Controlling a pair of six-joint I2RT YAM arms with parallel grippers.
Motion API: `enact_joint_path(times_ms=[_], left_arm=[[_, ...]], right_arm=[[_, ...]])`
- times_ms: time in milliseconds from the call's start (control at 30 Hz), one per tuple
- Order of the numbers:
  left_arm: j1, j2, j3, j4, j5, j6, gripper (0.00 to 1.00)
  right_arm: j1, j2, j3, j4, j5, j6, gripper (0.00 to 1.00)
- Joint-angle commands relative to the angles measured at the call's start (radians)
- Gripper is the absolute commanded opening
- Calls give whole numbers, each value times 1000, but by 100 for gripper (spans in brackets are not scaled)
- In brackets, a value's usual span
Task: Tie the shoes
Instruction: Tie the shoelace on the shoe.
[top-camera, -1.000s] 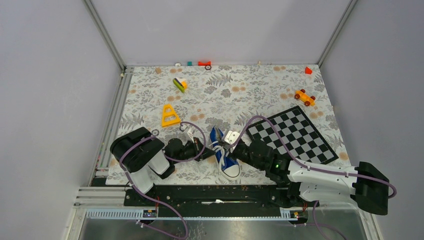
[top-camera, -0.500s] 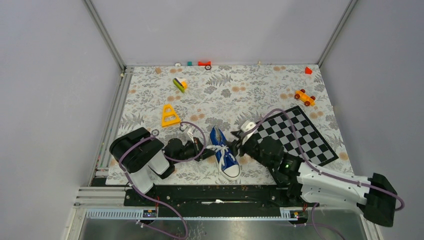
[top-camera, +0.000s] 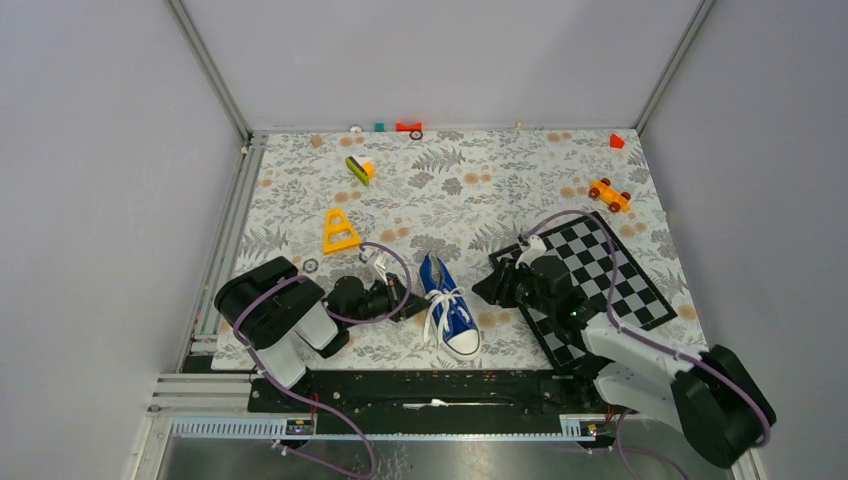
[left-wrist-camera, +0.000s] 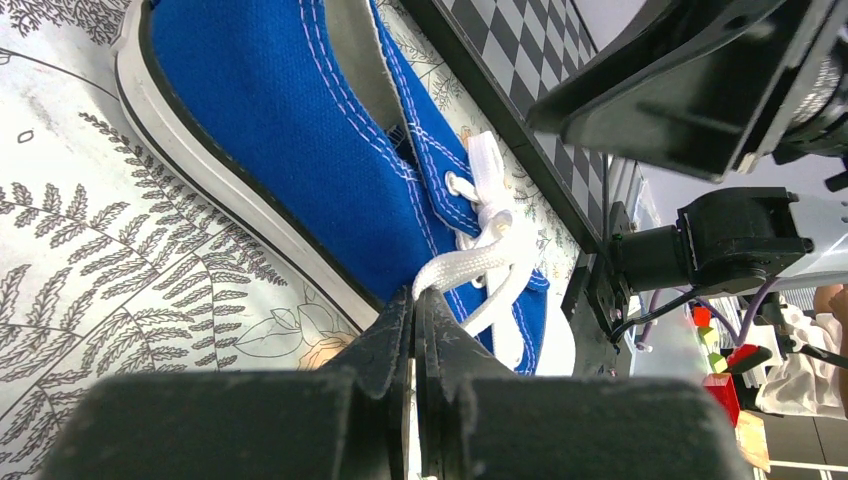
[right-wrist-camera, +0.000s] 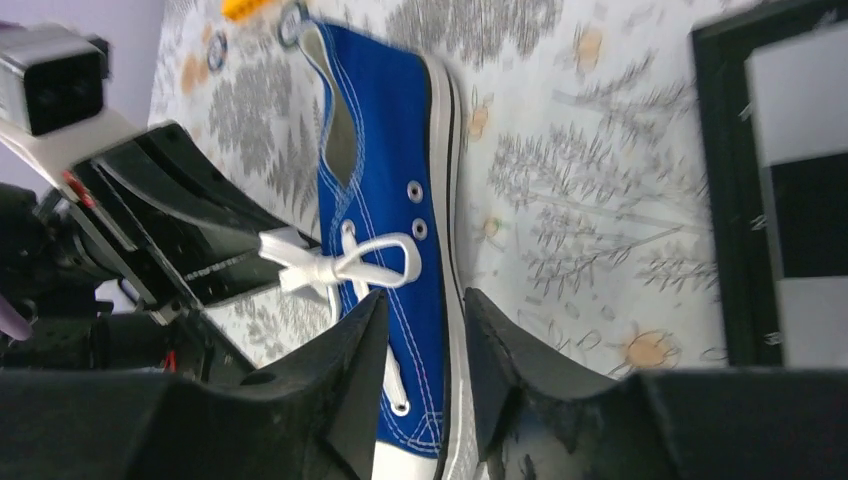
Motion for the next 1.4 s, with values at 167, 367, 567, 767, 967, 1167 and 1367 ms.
enact_joint_path(times_ms=[167,367,567,767,967,1167,1367], left_arm=[[6,-14,-15,70,11,16,0],[7,-10,-10,70,14,15,0],[7,-12,-8,70,19,12,0],[8,-14,-18,69,-2,15,0],[39,-24,-48,70,-15,15,0],[74,-70,-87,52,-22,20,0],[101,-116,-112,14,-33,30,0]], right_arm=[[-15,234,22,267,-231,181,50],[-15,273,40,262,-220,163,46],[-16,320,36,313,-210,178,45],[-19,361,32,369,-209,204,24],[-21,317,18,346,-154,201,0],[-23,272,22,268,-124,162,0],[-38,203,-20,265,-77,164,0]])
